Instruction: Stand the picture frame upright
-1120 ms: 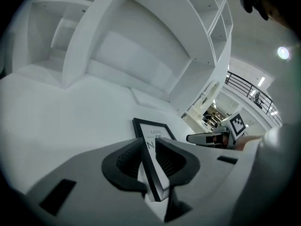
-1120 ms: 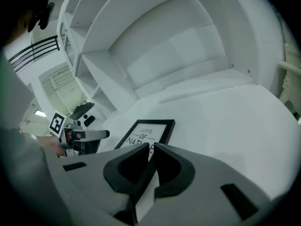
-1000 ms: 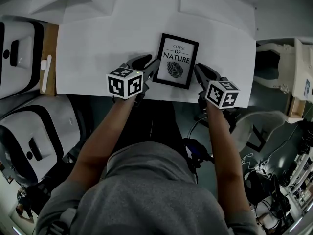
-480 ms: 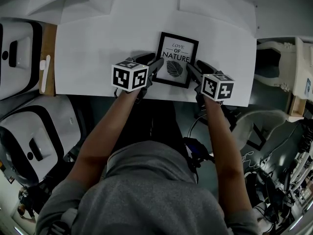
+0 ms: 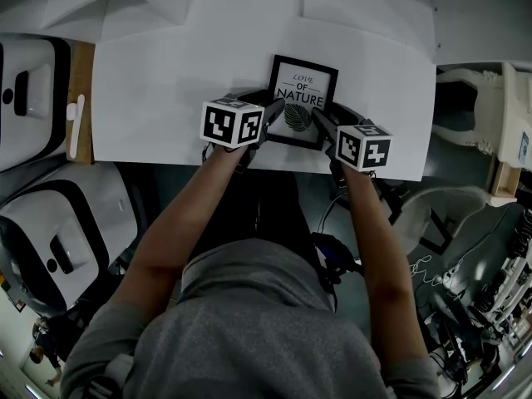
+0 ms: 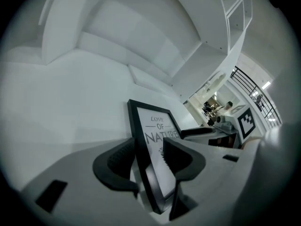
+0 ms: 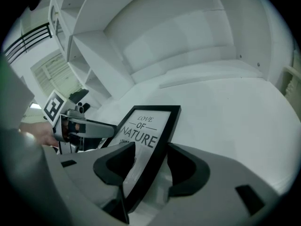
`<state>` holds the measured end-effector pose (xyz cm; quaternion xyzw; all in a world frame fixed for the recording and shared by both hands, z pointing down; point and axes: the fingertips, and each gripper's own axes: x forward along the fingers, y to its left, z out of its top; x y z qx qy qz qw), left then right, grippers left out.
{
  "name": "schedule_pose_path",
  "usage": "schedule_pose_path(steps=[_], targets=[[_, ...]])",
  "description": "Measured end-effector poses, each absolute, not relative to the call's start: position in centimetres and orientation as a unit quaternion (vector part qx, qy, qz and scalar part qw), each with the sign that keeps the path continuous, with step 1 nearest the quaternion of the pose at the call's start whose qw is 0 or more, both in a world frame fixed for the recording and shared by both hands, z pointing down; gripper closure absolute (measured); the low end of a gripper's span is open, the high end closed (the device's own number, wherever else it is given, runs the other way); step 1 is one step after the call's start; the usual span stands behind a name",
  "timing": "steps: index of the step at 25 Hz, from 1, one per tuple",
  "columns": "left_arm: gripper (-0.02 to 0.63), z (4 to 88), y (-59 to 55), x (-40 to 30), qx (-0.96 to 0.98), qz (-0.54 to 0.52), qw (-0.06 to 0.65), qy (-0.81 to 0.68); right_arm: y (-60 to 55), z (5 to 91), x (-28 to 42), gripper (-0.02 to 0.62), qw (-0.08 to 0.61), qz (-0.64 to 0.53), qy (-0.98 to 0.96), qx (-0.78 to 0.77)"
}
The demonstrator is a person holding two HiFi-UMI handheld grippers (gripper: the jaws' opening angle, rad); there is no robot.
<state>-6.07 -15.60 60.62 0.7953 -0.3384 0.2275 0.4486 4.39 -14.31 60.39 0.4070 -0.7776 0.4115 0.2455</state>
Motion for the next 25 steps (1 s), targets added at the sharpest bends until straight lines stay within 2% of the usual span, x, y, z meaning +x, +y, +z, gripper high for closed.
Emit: schedule_pose_path(steps=[5,9,13,25], targets=[[0.43,60.5,-16.1,-6.1,0.791,0.232,0.451,-0.342,-14.3,60.5,4.4,0.385,0.246,0.406,-0.779,0.409],[0.471,60.7,-16.3,-6.4,0.783,0.237,0.458,-0.348,-14.5,60.7,4.9,0.388,0.243,0.409,-0.765,0.434],[0.517,61.0,-16.2,-6.8,0.779,0.254,0.439,-0.369,-14.8,61.0,5.7,0.473,0.241,0.422,-0.748,0.452],[0.523,60.9,-15.1,-7.0,0.764,0.226,0.46,-0.391,-15.1,59.9,6.2,0.497,0.215,0.424,-0.745,0.468]])
